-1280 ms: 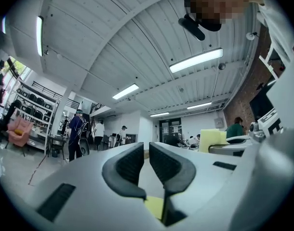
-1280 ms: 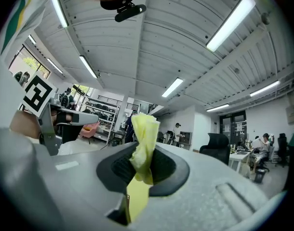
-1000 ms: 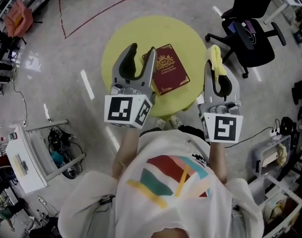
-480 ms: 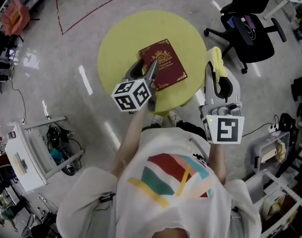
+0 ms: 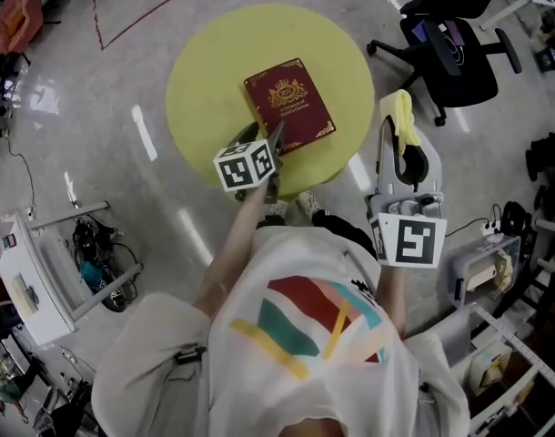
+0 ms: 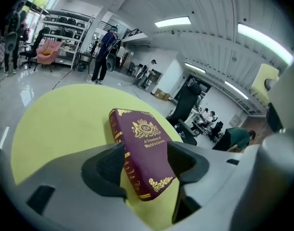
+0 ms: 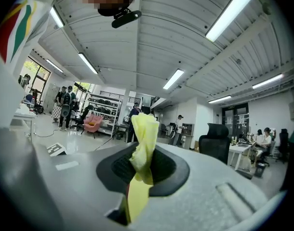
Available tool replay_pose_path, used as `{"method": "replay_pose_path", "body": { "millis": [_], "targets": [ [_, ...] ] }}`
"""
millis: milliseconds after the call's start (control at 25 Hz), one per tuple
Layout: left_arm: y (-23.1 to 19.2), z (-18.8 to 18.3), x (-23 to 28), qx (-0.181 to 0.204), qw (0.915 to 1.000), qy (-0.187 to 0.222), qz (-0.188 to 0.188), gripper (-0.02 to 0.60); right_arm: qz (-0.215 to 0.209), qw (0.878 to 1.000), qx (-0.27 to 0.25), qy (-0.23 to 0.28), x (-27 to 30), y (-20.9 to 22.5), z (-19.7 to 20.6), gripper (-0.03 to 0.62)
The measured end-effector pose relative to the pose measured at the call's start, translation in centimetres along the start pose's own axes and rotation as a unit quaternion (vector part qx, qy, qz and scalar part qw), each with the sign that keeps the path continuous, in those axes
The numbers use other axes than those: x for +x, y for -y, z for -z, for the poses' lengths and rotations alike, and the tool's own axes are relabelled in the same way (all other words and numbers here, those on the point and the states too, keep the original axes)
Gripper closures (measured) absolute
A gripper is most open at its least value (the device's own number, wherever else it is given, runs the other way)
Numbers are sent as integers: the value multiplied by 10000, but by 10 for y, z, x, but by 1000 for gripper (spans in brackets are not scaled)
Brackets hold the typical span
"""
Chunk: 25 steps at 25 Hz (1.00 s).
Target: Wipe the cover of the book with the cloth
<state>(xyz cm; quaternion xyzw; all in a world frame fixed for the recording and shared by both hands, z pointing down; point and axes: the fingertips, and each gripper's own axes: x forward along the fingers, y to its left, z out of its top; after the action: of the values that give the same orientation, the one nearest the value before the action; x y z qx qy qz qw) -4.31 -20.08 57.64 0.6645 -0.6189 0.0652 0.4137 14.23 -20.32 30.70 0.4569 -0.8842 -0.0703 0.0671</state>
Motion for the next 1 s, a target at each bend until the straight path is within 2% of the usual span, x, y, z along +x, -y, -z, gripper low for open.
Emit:
{"method": "replay_pose_path", "body": {
  "millis": [200, 400, 760, 1000],
  "targets": [
    [-4, 21, 15, 56, 9994, -336, -81, 322, 17, 10000, 17, -32, -1, 0, 2, 565],
    [-8, 56, 27, -29, 9951, -991, -36, 322, -43, 9999, -49, -130, 1, -4, 5, 564],
    [-8, 59, 29, -135, 9949, -988, 144, 322, -195, 9995, -112, -236, 8, -13, 10, 564],
    [-10, 59, 33, -262, 9925, -1174, 196, 325, -322, 9990, -99, -291, 16, -19, 10, 564]
  ]
}}
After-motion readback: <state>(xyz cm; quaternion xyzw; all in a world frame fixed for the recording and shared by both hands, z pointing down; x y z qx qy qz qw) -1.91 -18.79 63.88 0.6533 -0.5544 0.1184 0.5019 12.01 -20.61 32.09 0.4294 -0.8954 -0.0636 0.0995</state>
